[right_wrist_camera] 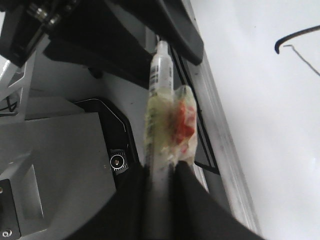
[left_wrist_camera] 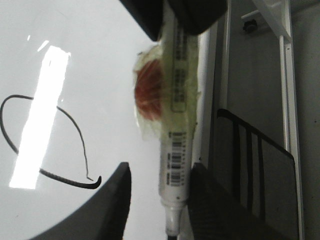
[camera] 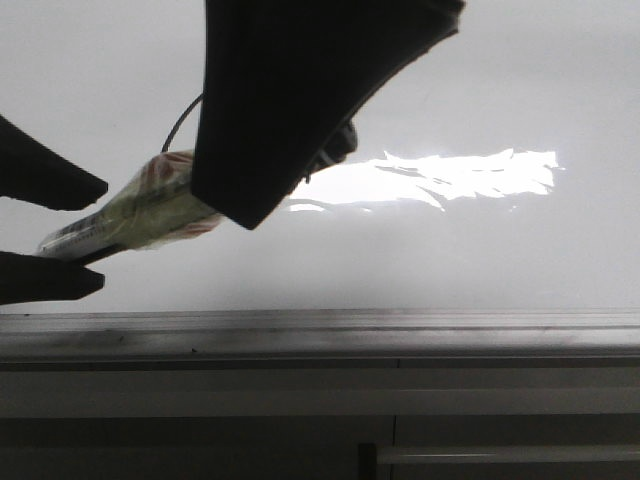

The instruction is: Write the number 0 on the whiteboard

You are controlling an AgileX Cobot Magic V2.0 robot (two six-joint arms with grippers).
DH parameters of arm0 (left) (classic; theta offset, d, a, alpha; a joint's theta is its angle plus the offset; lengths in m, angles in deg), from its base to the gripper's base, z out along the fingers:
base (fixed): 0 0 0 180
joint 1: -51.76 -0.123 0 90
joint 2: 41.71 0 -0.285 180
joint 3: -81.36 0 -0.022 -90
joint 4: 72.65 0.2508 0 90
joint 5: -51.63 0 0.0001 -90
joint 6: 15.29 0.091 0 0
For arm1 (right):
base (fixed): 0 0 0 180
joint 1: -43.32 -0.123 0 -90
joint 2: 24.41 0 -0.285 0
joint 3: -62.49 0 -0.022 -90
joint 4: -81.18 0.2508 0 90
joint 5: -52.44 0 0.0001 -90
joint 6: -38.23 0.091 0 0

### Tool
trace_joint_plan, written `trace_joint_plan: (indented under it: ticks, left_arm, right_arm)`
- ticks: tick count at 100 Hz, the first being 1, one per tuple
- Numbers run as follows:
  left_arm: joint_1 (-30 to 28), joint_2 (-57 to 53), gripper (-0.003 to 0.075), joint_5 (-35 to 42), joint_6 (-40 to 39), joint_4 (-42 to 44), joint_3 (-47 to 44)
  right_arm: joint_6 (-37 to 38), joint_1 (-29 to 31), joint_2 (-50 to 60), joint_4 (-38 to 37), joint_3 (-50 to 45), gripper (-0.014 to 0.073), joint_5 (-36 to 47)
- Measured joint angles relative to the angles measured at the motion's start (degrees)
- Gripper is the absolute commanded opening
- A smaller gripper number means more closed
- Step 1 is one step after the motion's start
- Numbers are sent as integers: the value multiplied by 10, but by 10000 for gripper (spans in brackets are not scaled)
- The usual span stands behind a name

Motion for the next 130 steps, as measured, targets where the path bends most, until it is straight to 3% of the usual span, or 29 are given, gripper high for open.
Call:
trace_joint_plan:
  ticks: [11,16,25,49,56,68,76,87,104,118,130]
  left_arm:
    - [0,6,208,10,0,-1,3]
    - [0,10,150,11,-1,-2,4]
    - [0,14,-23,12,-1,-3,4]
    - [0,14,-20,15,-4,-12,4]
    - [0,14,-20,15,-4,-13,4]
    - [0,14,-20,15,-4,-13,4]
    - [0,14,-20,15,-4,-28,4]
    - [0,14,-20,15,-38,-72,4]
    - [0,13,-20,17,-158,-96,4]
    - [0,13,-20,-11,-242,-91,4]
    - [0,13,-20,-16,-362,-21,4]
  right_arm:
    - [0,0,0,1,0,-69,1]
    - [0,0,0,1,0,-69,1]
    - [0,0,0,1,0,-69,1]
    - [0,0,0,1,0,-38,3]
    - [0,0,0,0,0,76,3]
    - [0,0,0,-5,0,386,3]
    - [0,0,0,-11,0,493,3]
    - [0,0,0,-33,1,482,4]
    - [14,0,33,-90,4,402,16]
    - [89,0,106,-171,4,337,18]
    - [167,0,185,-248,-3,302,10]
